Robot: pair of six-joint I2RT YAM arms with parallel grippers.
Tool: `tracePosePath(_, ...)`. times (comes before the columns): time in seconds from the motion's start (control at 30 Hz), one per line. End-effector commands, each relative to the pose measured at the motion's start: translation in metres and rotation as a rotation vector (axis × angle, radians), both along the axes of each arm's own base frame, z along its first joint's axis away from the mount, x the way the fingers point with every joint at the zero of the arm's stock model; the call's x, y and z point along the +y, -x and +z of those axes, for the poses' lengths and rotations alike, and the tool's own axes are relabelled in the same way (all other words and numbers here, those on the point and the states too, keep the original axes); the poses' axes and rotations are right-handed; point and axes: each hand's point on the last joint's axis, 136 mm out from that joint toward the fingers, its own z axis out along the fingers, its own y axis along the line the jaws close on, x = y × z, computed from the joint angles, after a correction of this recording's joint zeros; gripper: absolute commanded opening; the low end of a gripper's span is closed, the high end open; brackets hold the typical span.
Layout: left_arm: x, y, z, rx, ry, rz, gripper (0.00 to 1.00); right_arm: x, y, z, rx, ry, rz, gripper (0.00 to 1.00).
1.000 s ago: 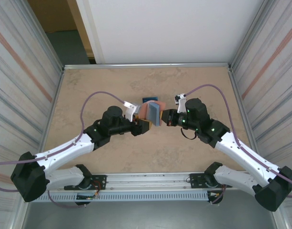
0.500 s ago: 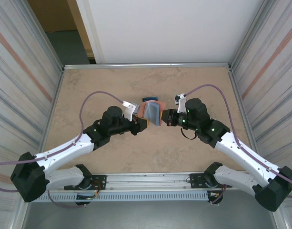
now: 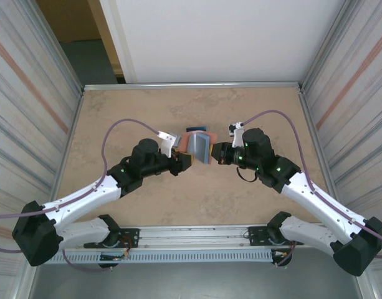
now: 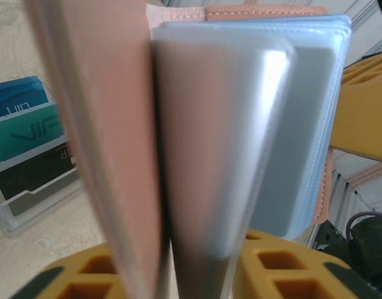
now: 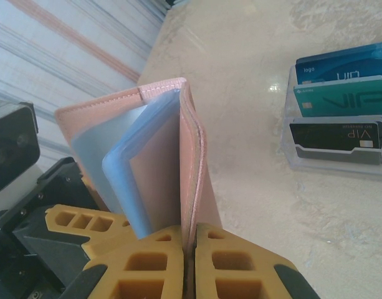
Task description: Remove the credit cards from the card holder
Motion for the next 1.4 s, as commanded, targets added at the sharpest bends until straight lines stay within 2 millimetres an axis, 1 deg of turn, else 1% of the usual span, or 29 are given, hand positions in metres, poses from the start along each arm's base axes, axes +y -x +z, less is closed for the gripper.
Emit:
tracePosePath(0.0,0.000,0.003,0.013,-0.038,0.023,-0.007,0.38,-0.002,-0.001,0.003,-0.011,-0.007,-0.003,0.00)
tracePosePath(0.07,0.001,0.001,0.013,-0.042,0.019,-0.001,0.33,-0.001,-0.001,0.003,-0.011,-0.006,-0.003,0.00)
tracePosePath(0.13,0.002,0.001,0.013,-0.046,0.018,0.006,0.22,-0.001,-0.001,0.003,-0.012,-0.007,-0.001,0.00)
tracePosePath(0.2,0.002,0.000,0.014,-0.047,0.019,0.010,0.17,-0.001,-0.001,0.002,-0.011,-0.005,-0.002,0.00)
tracePosePath(0.6,0.008,0.002,0.018,-0.059,0.028,0.025,0.22,-0.007,-0.003,-0.004,0.011,0.003,-0.017,0.00)
tracePosePath(0.67,0.007,0.003,0.017,-0.054,0.024,0.019,0.20,-0.006,-0.003,-0.004,0.013,-0.003,-0.015,0.00)
tracePosePath(0.8,0.001,0.003,0.017,-0.048,0.032,-0.003,0.13,-0.004,-0.004,-0.003,0.015,-0.007,-0.006,0.00)
tracePosePath(0.97,0.000,0.002,0.016,-0.045,0.030,-0.002,0.00,-0.002,-0.003,0.000,0.021,-0.020,0.007,0.00)
tracePosePath(1.17,0.003,0.000,0.013,-0.031,0.028,0.019,0.00,-0.001,0.002,0.003,0.036,-0.058,0.054,0.01)
tracePosePath(1.37,0.001,0.002,0.019,-0.009,0.070,0.010,0.00,0.004,0.005,0.002,0.039,-0.085,0.088,0.09)
